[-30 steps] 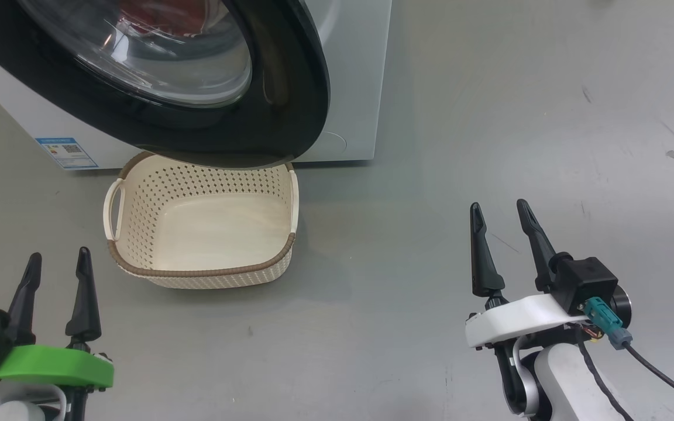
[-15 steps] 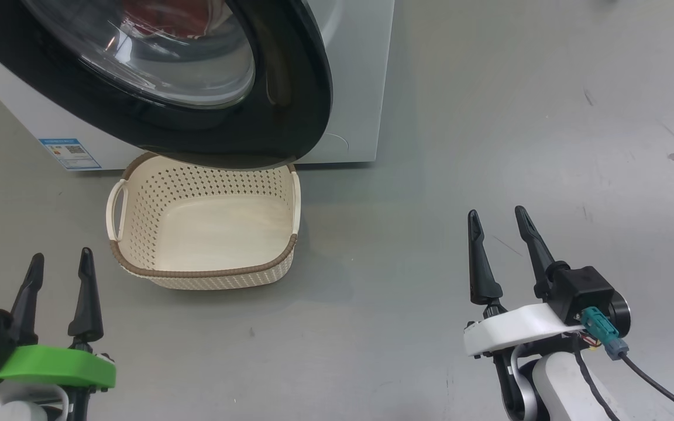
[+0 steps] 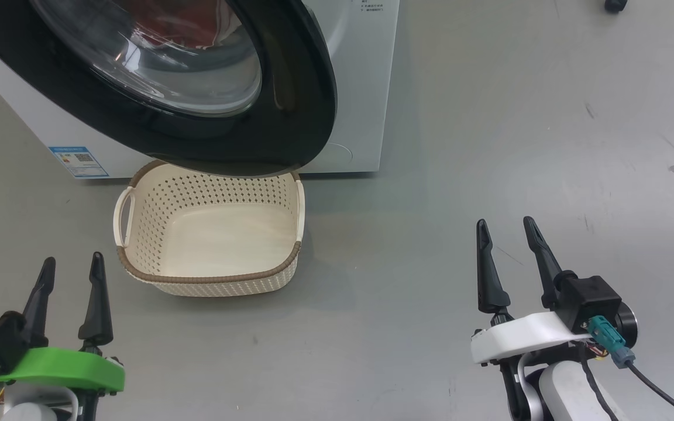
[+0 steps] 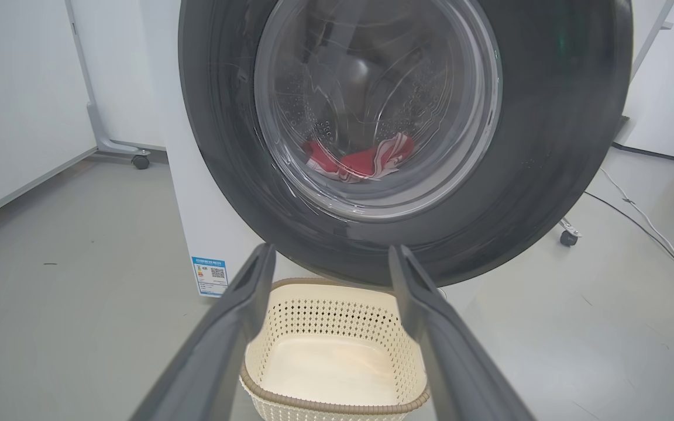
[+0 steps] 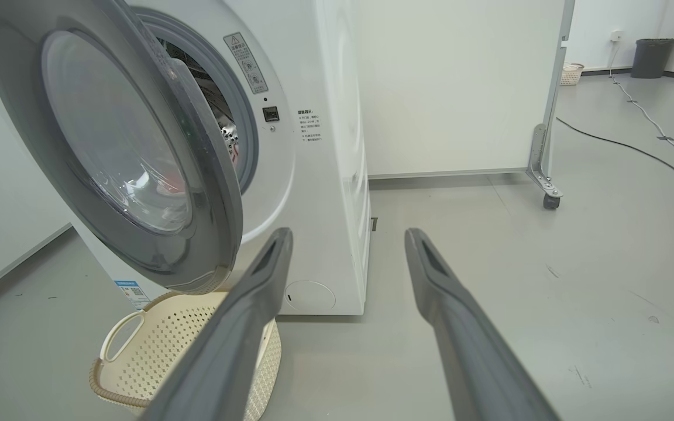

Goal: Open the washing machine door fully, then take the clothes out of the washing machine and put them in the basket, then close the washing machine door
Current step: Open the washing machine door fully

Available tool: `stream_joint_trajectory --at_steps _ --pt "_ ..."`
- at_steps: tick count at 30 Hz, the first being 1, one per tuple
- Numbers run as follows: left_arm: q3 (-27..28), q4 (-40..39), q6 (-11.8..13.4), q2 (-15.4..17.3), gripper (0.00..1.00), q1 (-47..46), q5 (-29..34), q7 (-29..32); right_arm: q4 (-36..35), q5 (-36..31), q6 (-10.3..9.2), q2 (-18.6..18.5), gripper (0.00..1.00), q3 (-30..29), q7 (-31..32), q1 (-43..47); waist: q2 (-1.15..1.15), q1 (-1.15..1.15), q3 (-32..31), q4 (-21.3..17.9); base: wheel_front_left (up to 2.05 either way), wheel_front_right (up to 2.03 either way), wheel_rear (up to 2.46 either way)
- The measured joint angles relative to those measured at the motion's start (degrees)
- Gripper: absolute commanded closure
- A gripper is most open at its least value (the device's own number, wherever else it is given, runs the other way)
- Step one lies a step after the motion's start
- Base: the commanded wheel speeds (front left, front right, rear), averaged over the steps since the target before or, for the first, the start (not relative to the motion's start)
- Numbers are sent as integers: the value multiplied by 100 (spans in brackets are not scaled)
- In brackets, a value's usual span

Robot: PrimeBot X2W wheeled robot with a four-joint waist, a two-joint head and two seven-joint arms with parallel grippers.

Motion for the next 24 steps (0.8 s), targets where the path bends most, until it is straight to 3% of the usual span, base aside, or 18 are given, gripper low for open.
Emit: stream_joint_trajectory --at_steps 12,24 --pt "-65 152 0 -78 0 113 107 0 99 -3 11 9 0 -109 0 180 0 0 -187 46 0 0 0" --pt "-116 271 0 -218 0 230 253 0 200 75 154 19 0 -268 0 461 0 0 -505 130 0 0 0"
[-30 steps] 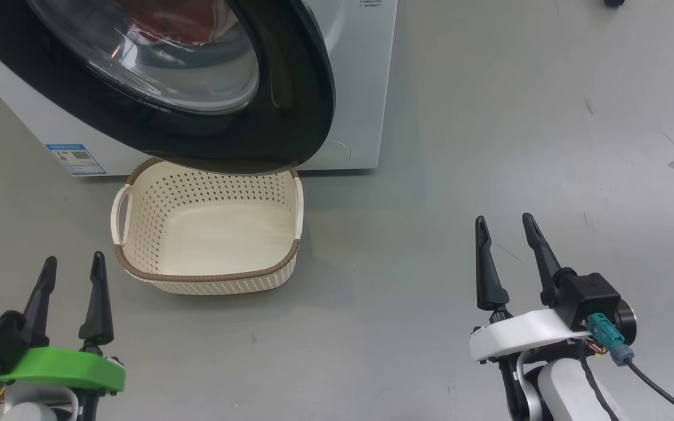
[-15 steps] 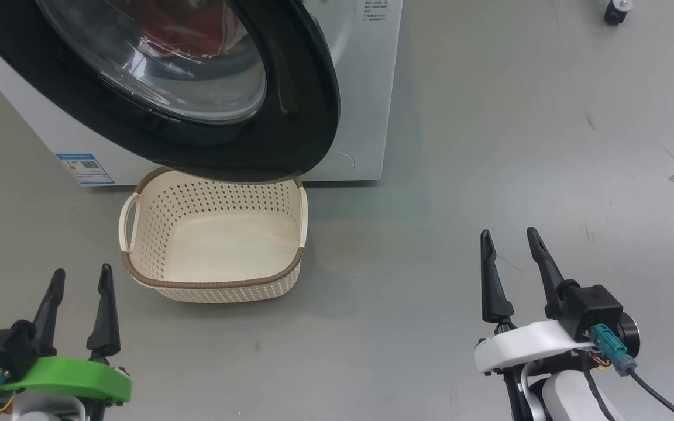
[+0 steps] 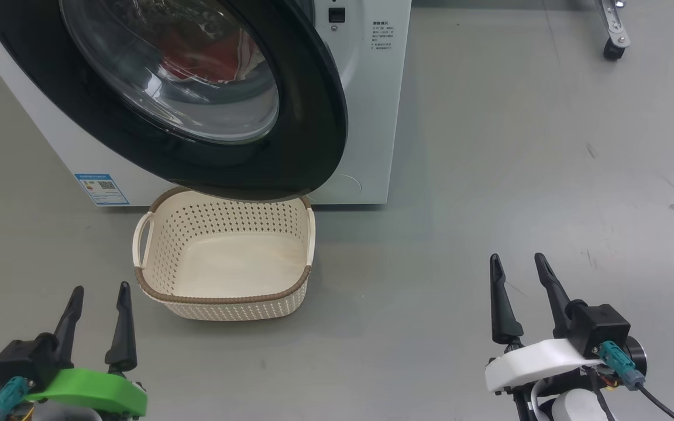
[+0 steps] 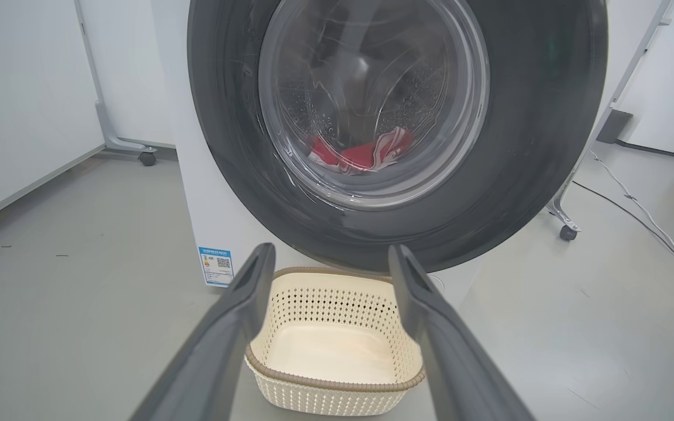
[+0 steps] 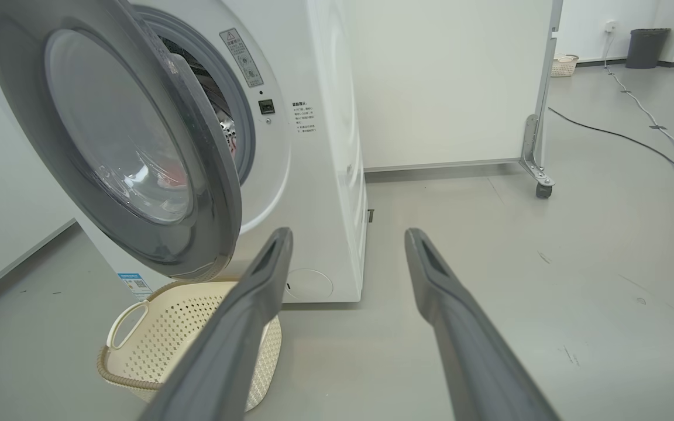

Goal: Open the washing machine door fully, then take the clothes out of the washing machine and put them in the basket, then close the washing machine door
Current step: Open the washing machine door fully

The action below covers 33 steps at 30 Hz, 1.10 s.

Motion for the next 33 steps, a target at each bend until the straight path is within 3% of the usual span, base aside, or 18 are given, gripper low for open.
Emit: stream_joint_trajectory --at_steps 4,5,6,15,21,26,33 --pt "-16 4 0 -25 0 40 40 0 1 51 40 0 0 -40 0 24 0 0 -41 31 0 0 0" --pt "-18 7 0 -25 0 66 43 0 3 76 63 0 71 -40 0 31 0 0 -43 35 0 0 0" --pt "-18 7 0 -25 0 82 60 0 5 112 104 1 100 -40 0 34 0 0 -42 38 0 0 0" --pt "-197 -53 0 -21 0 81 82 0 13 497 330 5 100 -151 14 -54 0 0 63 172 0 0 0" --pt "-216 -107 0 34 0 74 80 0 -14 1378 560 27 100 -385 455 -644 0 0 210 277 0 0 0" --pt "-288 -170 0 115 0 44 69 0 -71 1965 542 34 100 -708 838 -1326 0 0 384 371 0 0 0" --pt "-365 -301 0 247 0 -101 -82 0 -89 2518 189 30 100 -817 1559 -2494 0 0 719 532 0 0 0"
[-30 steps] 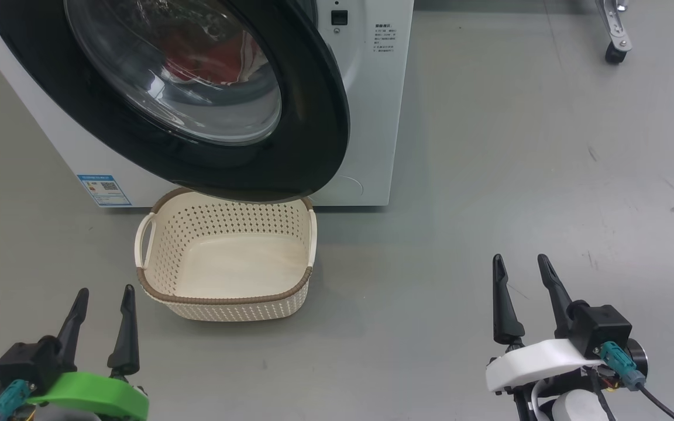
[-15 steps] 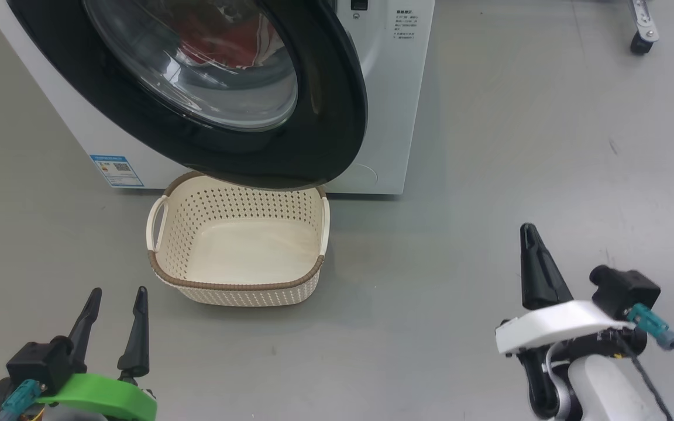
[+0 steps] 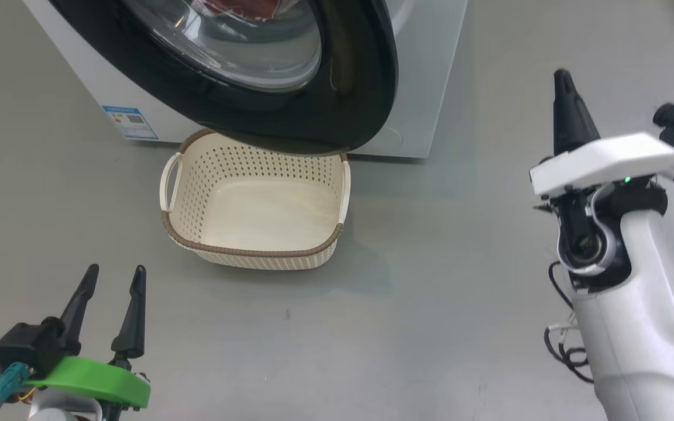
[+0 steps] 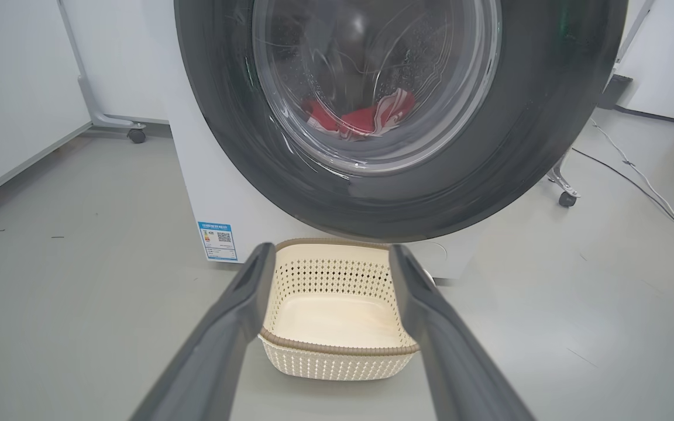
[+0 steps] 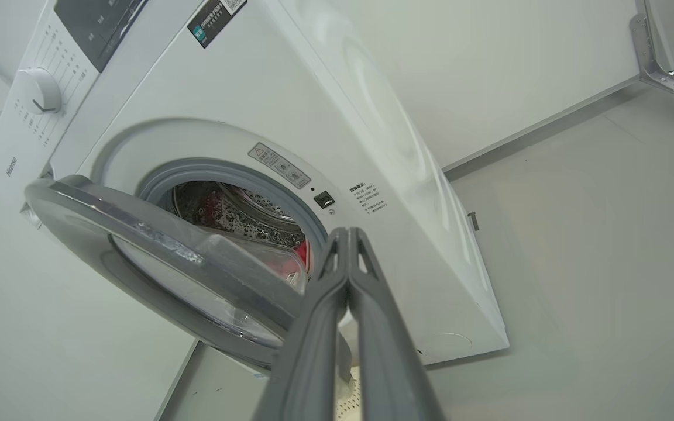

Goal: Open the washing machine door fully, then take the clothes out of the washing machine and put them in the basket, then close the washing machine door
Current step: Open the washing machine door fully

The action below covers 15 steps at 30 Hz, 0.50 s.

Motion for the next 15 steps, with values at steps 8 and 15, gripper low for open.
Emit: stream_joint_trajectory --at_steps 8,15 --pt "-132 -53 0 101 0 -287 -261 0 246 14 -243 -26 100 -97 568 -1185 0 0 449 264 0 0 0" --pt "-211 -53 0 205 0 -477 -381 0 539 769 -293 -38 100 -156 924 -1892 0 0 782 558 0 0 0"
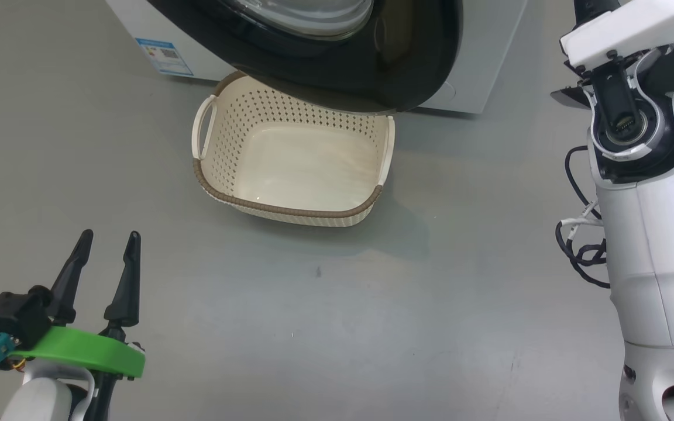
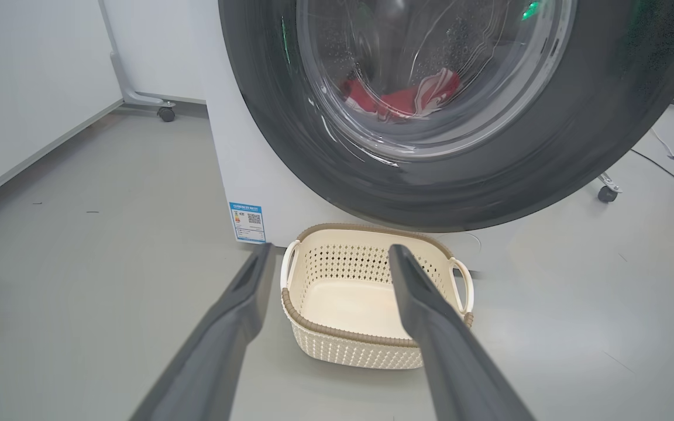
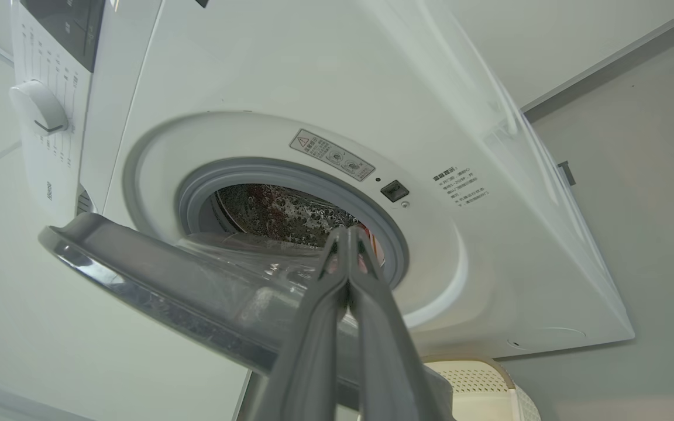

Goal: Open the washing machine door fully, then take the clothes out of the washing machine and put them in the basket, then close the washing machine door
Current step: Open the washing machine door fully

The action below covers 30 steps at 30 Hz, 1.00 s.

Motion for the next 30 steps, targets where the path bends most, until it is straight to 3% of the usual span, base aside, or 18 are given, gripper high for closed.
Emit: stream_joint_trajectory --at_steps 12,20,30 --pt "-14 67 0 45 0 -170 -235 0 709 1102 -49 -23 100 165 389 -651 0 0 337 382 0 0 0" --pt "-10 130 0 48 0 -198 -304 0 1093 1289 -51 -27 100 322 527 -867 0 0 356 444 0 0 0" --pt "-9 188 0 69 0 -209 -318 0 1519 2069 -52 -70 100 378 756 -921 0 0 313 443 0 0 0"
